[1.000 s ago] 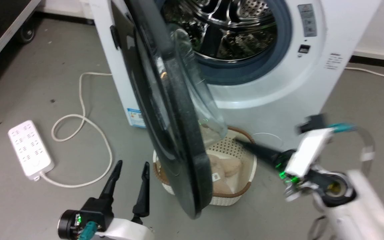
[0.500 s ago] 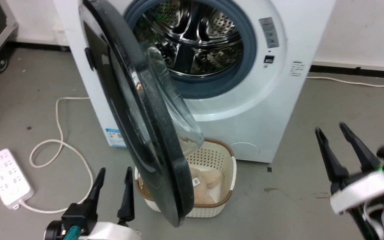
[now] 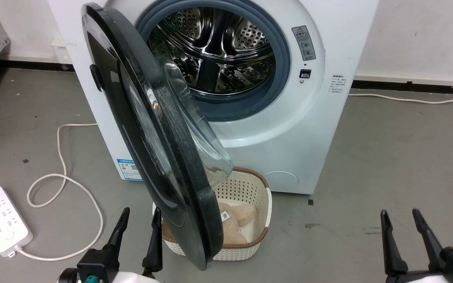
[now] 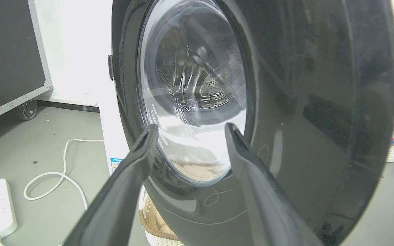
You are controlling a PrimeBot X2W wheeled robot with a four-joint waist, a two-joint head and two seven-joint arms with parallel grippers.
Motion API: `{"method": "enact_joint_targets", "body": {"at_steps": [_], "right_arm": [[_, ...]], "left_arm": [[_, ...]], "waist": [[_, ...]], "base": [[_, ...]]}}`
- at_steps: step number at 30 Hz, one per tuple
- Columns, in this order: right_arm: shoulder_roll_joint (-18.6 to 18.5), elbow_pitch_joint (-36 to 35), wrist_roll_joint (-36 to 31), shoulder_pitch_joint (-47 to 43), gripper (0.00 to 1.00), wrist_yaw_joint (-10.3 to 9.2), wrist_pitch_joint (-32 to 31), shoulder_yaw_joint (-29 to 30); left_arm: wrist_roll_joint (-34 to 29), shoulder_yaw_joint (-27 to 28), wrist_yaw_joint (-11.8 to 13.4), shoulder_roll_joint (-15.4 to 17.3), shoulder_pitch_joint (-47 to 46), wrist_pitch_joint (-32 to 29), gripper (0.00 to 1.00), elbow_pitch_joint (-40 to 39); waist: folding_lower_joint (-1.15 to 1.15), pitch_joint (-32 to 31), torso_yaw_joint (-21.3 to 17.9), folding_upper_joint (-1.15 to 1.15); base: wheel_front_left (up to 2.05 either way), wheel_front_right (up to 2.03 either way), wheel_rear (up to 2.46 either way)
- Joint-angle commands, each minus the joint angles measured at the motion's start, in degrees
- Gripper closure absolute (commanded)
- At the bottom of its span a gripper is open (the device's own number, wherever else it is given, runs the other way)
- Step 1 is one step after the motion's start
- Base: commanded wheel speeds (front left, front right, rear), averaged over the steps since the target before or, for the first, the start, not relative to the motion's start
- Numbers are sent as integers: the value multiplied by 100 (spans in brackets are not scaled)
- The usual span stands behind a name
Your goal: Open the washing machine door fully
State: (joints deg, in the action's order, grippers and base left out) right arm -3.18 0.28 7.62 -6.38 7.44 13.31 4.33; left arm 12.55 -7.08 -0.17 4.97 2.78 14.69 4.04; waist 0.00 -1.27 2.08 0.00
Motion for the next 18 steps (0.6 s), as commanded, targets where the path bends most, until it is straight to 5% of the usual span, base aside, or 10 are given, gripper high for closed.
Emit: {"method": "enact_joint_targets", "body": {"at_steps": [1,10,12,18], "right_arm": [[25,16,7,-86,0,5,46,8],[29,232,52,-132,0,5,111,-97],[29,253,65,-120,0,5,119,-122],[30,299,102,-70,0,5,135,-206]], "left_arm": [[-57,-24,-14,30,92,30,0,10],[-143,-53,10,41,111,30,0,44],[-147,-31,1,52,100,30,100,40],[-199,108,71,35,50,30,100,-273]], "waist": [[0,-5,-1,0],[0,-71,17,0],[0,-76,16,0],[0,-66,3,0]], "base": [[0,0,0],[0,0,0],[0,0,0],[0,0,0]]}}
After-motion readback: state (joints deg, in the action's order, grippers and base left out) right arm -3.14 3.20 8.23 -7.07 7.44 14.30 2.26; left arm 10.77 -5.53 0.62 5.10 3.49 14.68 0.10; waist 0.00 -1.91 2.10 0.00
